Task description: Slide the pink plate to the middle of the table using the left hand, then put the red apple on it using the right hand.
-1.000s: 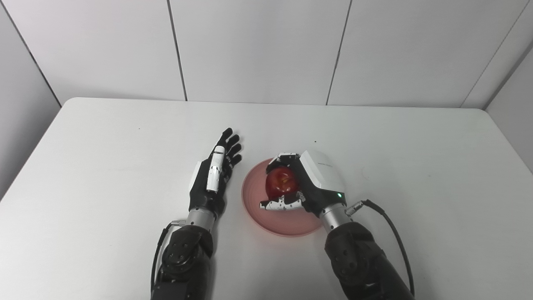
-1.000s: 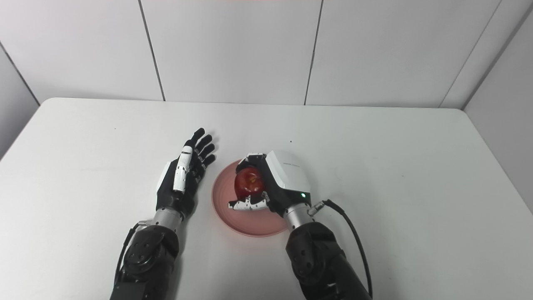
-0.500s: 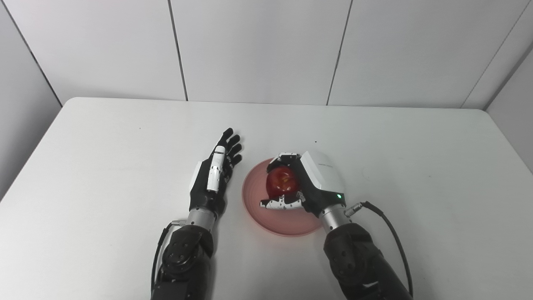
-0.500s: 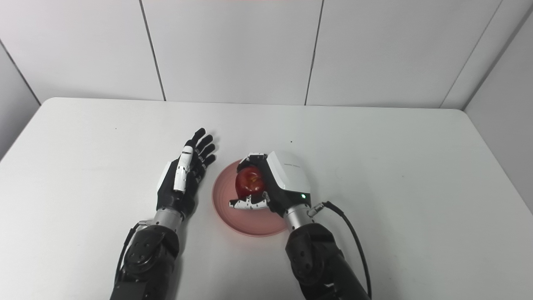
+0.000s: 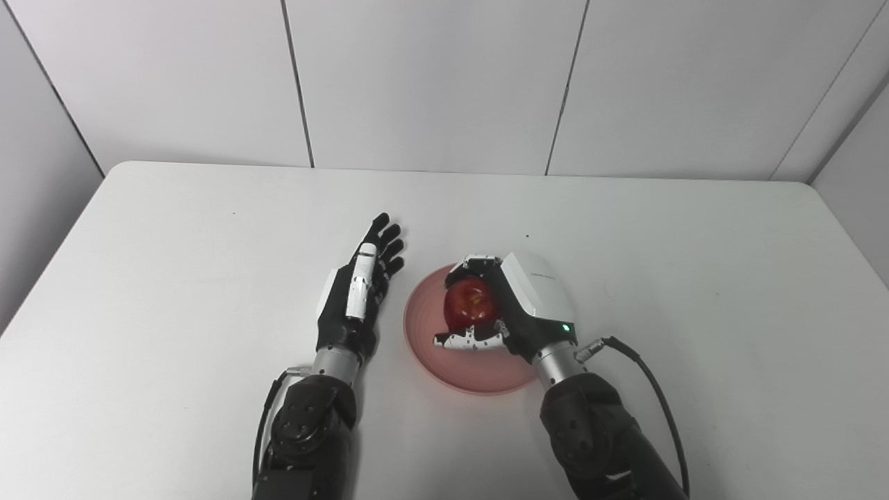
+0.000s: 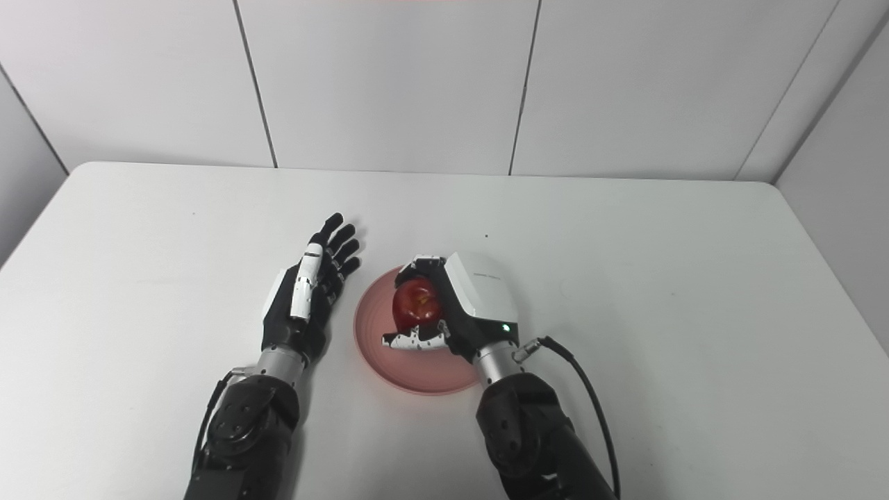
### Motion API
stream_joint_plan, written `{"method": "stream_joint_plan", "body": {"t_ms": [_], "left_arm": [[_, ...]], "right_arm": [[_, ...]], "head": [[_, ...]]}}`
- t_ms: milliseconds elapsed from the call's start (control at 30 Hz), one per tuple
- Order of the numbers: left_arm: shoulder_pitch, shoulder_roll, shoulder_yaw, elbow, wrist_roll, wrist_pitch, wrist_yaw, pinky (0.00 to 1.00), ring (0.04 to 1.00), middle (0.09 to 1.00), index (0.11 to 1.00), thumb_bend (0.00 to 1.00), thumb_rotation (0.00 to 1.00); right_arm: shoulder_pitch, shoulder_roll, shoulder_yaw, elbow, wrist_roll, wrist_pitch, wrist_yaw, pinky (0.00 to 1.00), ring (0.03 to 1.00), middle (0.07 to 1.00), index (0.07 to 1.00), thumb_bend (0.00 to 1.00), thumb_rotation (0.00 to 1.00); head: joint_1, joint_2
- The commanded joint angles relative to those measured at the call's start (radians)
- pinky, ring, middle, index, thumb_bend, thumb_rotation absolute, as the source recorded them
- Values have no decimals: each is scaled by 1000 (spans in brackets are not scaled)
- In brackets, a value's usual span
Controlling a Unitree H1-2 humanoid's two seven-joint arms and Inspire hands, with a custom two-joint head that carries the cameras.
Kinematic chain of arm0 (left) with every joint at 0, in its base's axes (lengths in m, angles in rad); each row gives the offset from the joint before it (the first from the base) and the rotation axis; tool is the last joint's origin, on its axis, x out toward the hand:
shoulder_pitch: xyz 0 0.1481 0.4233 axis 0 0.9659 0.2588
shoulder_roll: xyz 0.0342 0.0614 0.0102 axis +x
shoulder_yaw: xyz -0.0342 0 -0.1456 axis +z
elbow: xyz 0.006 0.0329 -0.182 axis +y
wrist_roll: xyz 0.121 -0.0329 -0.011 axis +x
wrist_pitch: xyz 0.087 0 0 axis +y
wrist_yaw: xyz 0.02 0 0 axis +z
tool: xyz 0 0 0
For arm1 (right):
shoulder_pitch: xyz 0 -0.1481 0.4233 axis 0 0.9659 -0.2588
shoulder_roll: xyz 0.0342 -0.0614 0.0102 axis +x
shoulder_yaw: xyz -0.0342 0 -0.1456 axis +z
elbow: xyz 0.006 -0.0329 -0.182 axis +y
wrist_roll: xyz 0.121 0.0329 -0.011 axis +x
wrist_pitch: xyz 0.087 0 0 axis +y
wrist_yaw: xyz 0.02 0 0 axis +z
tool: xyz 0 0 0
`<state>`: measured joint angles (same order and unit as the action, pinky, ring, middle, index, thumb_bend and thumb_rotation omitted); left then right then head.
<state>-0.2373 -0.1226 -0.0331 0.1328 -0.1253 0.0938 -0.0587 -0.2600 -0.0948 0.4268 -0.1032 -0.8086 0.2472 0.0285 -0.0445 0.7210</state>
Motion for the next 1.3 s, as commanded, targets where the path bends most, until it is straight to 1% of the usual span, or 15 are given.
{"method": "stream_joint_plan", "body": {"t_ms": [0,33,67,133,200,367,500,567,700,800,867,1033,1200,1233,1267], "left_arm": [[3,-4,-2,12,5,-5,4,933,938,939,917,376,1000],[3,-4,-2,12,6,-5,4,933,938,938,917,376,1000],[3,-4,-2,13,6,-7,4,932,938,938,917,376,1000],[3,-5,-1,14,3,-8,3,936,939,939,918,374,1000],[2,-7,0,16,-1,-10,3,937,938,938,918,374,1000],[2,-5,-3,19,6,-15,5,933,936,936,916,377,1000],[0,-1,-4,24,7,-21,2,932,938,939,919,376,1000],[0,-1,-3,26,5,-25,1,931,937,938,918,372,1000],[0,-2,-3,23,3,-20,1,935,940,941,921,367,1000],[1,-1,-4,23,4,-21,1,929,939,940,922,359,1000],[1,-1,-4,22,4,-19,2,924,936,938,922,358,1000],[2,1,-6,19,4,-13,-1,923,938,942,926,364,1000],[4,0,-5,13,-3,-5,-5,941,950,947,925,374,1000],[6,-3,-4,11,-5,-5,-3,943,952,948,925,374,1000],[6,-5,-3,9,-7,-6,-2,937,949,945,919,370,1000]], "right_arm": [[-16,8,-7,-39,-9,0,9,375,504,609,626,936,282],[-16,9,-7,-40,-11,1,12,400,528,627,636,957,294],[-16,7,-7,-43,-13,2,20,402,531,628,637,959,295],[-17,3,-7,-48,-17,1,33,489,600,675,670,986,341],[-17,0,-9,-50,-17,-7,41,520,621,691,686,998,363],[-18,-4,-12,-58,-18,-12,55,574,664,725,723,1000,430],[-17,-7,-16,-76,-18,-9,73,615,702,758,760,1000,508],[-17,-10,-18,-82,-20,-13,75,639,721,772,780,1000,547],[-15,-15,-23,-95,-16,-24,72,666,752,796,813,1000,590],[-13,-20,-27,-108,-17,-24,73,687,785,831,858,1000,652],[-9,-22,-36,-116,-8,-31,65,730,825,865,896,1000,691],[5,-21,-77,-144,51,-77,28,797,881,913,937,1000,747],[14,-8,-126,-173,115,-108,-10,785,877,920,935,1000,800],[18,-5,-144,-185,138,-111,-16,785,877,920,935,1000,812],[20,-3,-157,-193,153,-113,-18,788,884,927,940,1000,845]], "head": [[1,0],[1,0],[0,-1],[0,-1],[0,-1],[0,-2],[0,-3],[0,-3],[0,-4],[0,-4],[-1,-5],[-1,-7],[-3,-8],[-7,-7],[-8,-8]]}}
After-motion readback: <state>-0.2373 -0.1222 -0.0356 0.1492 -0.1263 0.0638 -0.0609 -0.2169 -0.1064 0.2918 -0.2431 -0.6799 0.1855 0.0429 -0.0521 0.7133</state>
